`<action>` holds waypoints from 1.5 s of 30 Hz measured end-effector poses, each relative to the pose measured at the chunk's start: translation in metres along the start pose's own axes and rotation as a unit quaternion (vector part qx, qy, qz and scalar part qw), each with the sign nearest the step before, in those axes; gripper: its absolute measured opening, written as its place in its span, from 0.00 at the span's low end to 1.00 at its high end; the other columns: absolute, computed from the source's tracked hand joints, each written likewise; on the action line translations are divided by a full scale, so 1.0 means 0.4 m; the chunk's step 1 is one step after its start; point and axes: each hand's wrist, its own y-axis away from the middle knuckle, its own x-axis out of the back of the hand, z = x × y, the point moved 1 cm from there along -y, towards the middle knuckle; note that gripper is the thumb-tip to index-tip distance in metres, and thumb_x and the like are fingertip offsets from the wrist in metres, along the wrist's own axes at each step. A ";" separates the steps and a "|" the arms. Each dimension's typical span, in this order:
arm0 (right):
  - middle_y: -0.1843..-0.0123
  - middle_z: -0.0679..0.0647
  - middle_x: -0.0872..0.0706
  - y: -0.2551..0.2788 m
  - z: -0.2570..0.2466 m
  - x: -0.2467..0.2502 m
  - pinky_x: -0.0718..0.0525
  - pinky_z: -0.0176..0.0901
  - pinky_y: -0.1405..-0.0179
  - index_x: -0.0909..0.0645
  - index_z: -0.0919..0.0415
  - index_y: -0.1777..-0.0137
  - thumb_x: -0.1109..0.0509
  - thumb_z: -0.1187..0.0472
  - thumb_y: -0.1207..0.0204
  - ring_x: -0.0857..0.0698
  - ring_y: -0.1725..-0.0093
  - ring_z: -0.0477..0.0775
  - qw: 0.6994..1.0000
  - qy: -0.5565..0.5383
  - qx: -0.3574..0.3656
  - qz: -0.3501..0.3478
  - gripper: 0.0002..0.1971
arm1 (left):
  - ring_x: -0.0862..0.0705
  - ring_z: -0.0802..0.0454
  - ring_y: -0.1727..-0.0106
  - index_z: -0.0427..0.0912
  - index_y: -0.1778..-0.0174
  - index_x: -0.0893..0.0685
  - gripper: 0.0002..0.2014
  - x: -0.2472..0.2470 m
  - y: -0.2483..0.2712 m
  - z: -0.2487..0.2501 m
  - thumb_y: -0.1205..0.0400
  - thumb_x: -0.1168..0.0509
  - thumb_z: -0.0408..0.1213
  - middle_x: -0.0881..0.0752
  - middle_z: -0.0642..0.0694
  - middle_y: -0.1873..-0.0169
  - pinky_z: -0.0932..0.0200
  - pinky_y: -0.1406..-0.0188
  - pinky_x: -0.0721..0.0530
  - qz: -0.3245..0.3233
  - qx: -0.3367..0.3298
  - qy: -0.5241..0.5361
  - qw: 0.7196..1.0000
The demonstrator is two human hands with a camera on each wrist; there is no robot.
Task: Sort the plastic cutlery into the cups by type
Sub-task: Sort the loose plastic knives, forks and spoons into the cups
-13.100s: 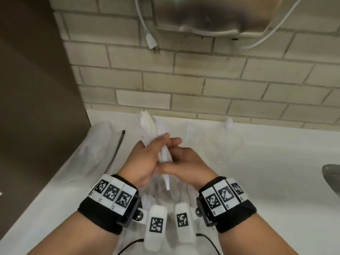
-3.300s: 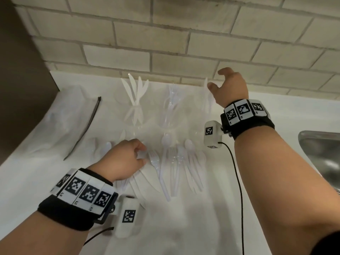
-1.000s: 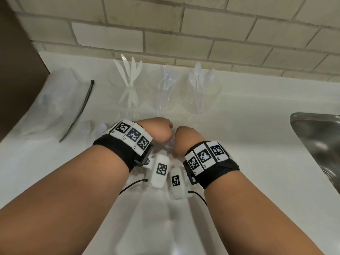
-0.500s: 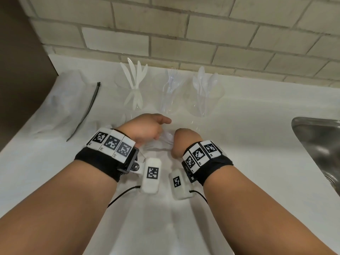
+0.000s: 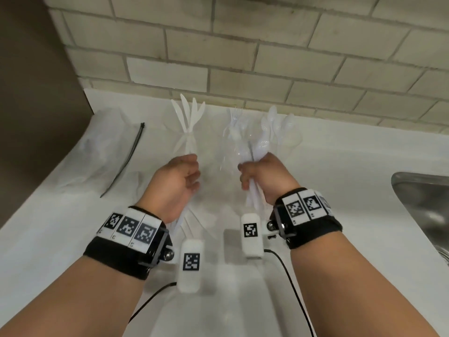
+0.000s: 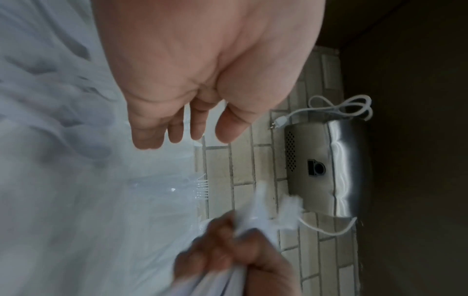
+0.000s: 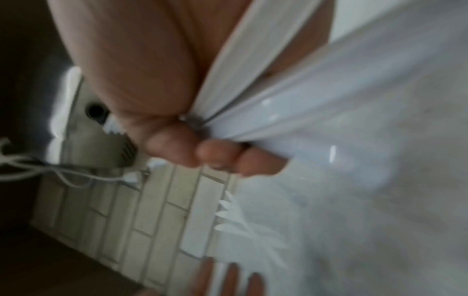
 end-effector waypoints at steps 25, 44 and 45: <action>0.65 0.57 0.16 -0.002 -0.042 -0.135 0.17 0.55 0.55 0.14 0.58 0.63 0.28 0.75 0.42 0.16 0.60 0.60 0.975 -0.155 0.120 -0.104 0.12 | 0.19 0.37 0.33 0.38 0.30 0.22 0.22 -0.018 -0.006 0.008 0.18 0.47 0.39 0.18 0.34 0.33 0.34 0.38 0.20 -0.223 0.187 0.199 0.936; 0.69 0.61 0.19 0.022 -0.025 -0.167 0.25 0.39 0.80 0.20 0.59 0.59 0.32 0.75 0.37 0.27 0.83 0.45 0.977 -0.036 0.062 -0.200 0.11 | 0.14 0.48 0.69 0.35 0.54 0.15 0.20 -0.020 0.037 0.074 0.33 0.24 0.46 0.10 0.43 0.64 0.56 0.72 0.17 -0.258 -0.030 -0.112 0.959; 0.66 0.64 0.20 0.026 -0.020 -0.177 0.24 0.39 0.80 0.22 0.57 0.58 0.33 0.74 0.37 0.26 0.82 0.45 0.977 -0.003 0.050 -0.208 0.12 | 0.15 0.46 0.69 0.37 0.51 0.14 0.19 -0.026 0.039 0.077 0.33 0.24 0.43 0.09 0.44 0.58 0.56 0.75 0.18 -0.237 -0.033 -0.136 0.961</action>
